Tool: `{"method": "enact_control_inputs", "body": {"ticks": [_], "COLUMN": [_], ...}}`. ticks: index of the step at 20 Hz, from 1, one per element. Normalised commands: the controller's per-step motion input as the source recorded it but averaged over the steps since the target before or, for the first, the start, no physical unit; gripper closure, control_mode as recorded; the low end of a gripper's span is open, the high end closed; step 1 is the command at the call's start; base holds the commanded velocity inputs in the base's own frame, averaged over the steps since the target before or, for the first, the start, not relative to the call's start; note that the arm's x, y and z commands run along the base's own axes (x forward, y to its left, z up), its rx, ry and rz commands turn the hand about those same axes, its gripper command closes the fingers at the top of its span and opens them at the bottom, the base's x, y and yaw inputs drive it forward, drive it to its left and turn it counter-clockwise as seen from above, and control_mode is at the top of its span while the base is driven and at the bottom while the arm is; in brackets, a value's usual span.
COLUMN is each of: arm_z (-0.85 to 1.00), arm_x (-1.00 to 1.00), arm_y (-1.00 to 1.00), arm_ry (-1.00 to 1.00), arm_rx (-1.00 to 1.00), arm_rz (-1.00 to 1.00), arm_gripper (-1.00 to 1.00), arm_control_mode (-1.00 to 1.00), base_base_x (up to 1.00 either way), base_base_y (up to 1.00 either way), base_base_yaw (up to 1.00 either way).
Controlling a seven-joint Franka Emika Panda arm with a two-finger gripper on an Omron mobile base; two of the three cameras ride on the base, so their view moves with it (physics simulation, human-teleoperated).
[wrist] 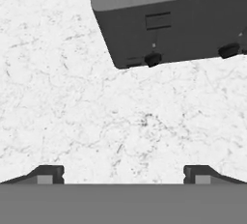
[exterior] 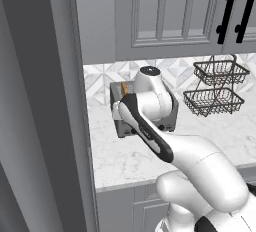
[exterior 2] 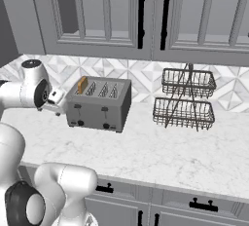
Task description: Start the toaster. Once the lever pops up, take the bread to the plate on the dining counter.
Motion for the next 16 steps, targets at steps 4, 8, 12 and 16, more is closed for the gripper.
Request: {"method": "enact_control_inputs", "body": {"ticks": [4,8,12,16], "arm_z": [0.0,0.0,0.0,-0.12], "arm_x": [0.66,0.69,0.68,0.32], "arm_y": [0.0,-0.04,-0.15,-0.38], "arm_ry": [0.0,0.03,0.13,-0.01], "arm_rx": [-0.06,-0.07,-0.11,-0.05], "arm_rz": [0.0,0.05,0.07,0.07], "arm_gripper": [-1.0,-1.0,-1.0,-1.0], "arm_control_mode": [-1.0,-1.0,-1.0,-1.0], "base_base_x": [0.0,0.0,0.0,0.0], "base_base_y": [0.0,0.0,0.0,0.0], "base_base_yaw": [0.0,0.0,0.0,0.0]}}
